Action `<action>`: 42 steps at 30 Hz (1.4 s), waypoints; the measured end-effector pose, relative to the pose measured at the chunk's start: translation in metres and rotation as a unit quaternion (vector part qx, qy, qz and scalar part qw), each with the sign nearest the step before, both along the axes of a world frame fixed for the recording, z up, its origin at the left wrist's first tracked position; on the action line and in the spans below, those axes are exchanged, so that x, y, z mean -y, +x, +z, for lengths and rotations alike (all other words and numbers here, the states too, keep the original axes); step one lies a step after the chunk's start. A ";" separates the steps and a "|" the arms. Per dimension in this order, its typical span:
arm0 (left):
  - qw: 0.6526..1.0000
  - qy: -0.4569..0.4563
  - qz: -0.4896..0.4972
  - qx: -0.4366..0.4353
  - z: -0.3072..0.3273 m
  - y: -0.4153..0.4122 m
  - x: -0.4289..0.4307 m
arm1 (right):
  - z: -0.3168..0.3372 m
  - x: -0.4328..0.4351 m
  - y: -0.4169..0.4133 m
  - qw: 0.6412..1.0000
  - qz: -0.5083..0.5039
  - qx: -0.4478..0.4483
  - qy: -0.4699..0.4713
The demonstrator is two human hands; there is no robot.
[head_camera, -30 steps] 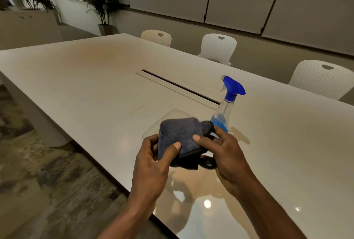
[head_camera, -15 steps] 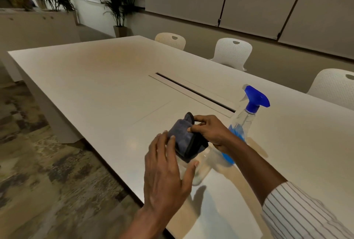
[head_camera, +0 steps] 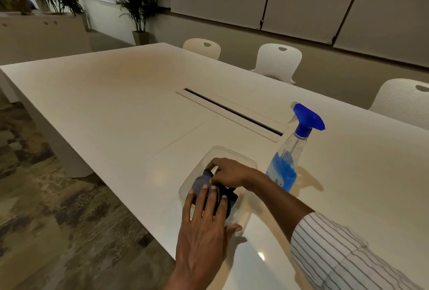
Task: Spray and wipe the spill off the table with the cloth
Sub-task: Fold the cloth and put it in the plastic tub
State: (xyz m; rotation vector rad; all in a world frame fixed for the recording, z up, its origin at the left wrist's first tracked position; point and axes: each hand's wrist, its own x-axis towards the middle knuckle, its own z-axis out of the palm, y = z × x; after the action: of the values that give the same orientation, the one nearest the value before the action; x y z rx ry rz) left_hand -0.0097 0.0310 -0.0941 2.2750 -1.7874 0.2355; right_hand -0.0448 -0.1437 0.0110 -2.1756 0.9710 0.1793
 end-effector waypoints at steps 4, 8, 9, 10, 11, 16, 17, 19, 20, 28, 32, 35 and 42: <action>0.998 -0.063 -0.012 0.022 -0.009 0.000 0.001 | 0.002 0.002 -0.007 0.999 0.024 -0.005 -0.036; 0.981 -0.183 -0.034 0.047 -0.008 -0.001 0.004 | 0.003 0.003 -0.017 1.000 -0.002 0.002 -0.025; 0.981 -0.185 -0.037 0.039 -0.008 -0.001 0.005 | 0.003 0.004 -0.017 0.999 -0.001 -0.001 -0.034; 0.983 -0.179 -0.039 0.031 -0.009 0.000 0.005 | 0.003 0.004 -0.018 0.999 0.003 -0.007 -0.051; 0.985 -0.166 -0.041 0.020 -0.009 0.000 0.005 | 0.003 0.004 -0.018 0.998 0.005 -0.010 -0.065; 0.987 -0.144 -0.058 -0.026 -0.009 0.001 0.002 | -0.005 0.001 -0.021 0.995 0.004 -0.024 -0.097; 0.988 -0.142 -0.059 -0.029 -0.009 0.001 0.001 | -0.005 0.000 -0.022 0.994 0.004 -0.026 -0.105; 0.987 -0.144 -0.066 -0.029 -0.007 0.001 -0.001 | -0.005 -0.001 -0.023 0.992 0.003 -0.030 -0.122; 0.986 -0.148 -0.068 -0.028 -0.006 0.001 -0.002 | -0.004 -0.002 -0.024 0.991 0.001 -0.031 -0.128; 0.987 -0.139 -0.078 -0.026 -0.002 0.004 -0.001 | 0.009 -0.026 -0.045 0.958 -0.114 0.104 -0.243; 0.980 -0.177 -0.091 -0.022 -0.003 0.008 -0.002 | 0.017 -0.049 -0.086 0.901 -0.247 0.233 -0.271; 0.977 -0.189 -0.099 -0.017 0.000 0.010 -0.002 | 0.013 -0.052 -0.115 0.830 -0.360 0.301 -0.302; 0.973 -0.210 -0.095 0.016 0.005 0.009 -0.003 | -0.001 -0.013 -0.134 0.777 -0.461 0.306 -0.301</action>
State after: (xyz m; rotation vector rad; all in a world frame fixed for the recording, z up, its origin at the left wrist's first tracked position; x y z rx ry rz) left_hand -0.0003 0.0341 -0.0889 1.8063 -1.7562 0.5586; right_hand -0.1793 -0.1312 0.0097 -1.7404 1.6771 -1.3792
